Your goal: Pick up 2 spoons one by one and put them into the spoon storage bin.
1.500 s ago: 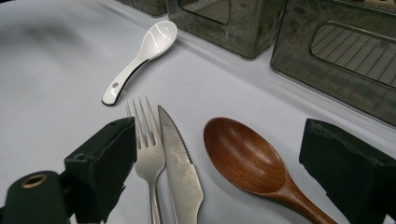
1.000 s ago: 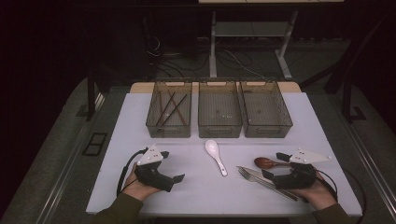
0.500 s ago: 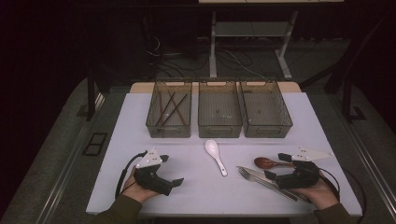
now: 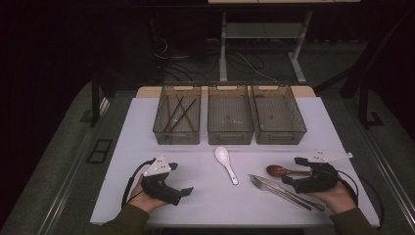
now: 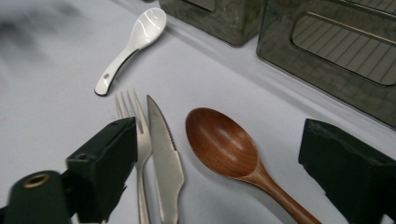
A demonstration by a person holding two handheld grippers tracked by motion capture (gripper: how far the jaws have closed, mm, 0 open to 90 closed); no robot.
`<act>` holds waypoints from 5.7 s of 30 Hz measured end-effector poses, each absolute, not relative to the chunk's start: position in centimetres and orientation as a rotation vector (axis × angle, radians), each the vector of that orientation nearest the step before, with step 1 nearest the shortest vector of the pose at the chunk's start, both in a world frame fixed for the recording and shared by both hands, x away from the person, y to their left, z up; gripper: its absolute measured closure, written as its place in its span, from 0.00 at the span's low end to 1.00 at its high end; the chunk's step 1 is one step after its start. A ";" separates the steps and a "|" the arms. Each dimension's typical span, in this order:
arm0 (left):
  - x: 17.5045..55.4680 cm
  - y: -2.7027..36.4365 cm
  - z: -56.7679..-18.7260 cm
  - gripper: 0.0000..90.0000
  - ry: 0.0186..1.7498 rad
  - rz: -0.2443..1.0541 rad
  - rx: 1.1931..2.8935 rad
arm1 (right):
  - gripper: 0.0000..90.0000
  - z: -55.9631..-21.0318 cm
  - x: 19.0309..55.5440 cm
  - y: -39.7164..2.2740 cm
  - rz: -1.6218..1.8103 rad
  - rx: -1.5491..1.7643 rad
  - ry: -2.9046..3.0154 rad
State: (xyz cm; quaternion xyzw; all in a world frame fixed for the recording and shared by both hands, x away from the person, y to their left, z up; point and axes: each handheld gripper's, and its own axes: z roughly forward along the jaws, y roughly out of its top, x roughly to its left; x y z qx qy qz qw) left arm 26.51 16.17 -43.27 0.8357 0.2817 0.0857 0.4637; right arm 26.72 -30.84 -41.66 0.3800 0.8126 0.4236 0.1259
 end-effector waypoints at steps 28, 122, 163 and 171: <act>26.5 15.9 -43.5 0.00 0.675 0.186 2.067 | 0.59 -42.4 32.2 -30.6 1.185 1.172 2.527; 26.6 16.0 -43.8 0.00 0.636 0.174 2.052 | 0.91 -41.7 30.9 -30.1 1.079 1.090 2.601; 26.5 15.7 -43.8 0.00 0.628 0.157 2.051 | 0.91 -38.6 33.8 -27.3 1.344 1.137 2.402; 26.5 15.7 -43.8 0.00 0.621 0.154 2.056 | 0.91 -37.7 34.9 -25.9 1.364 1.152 2.360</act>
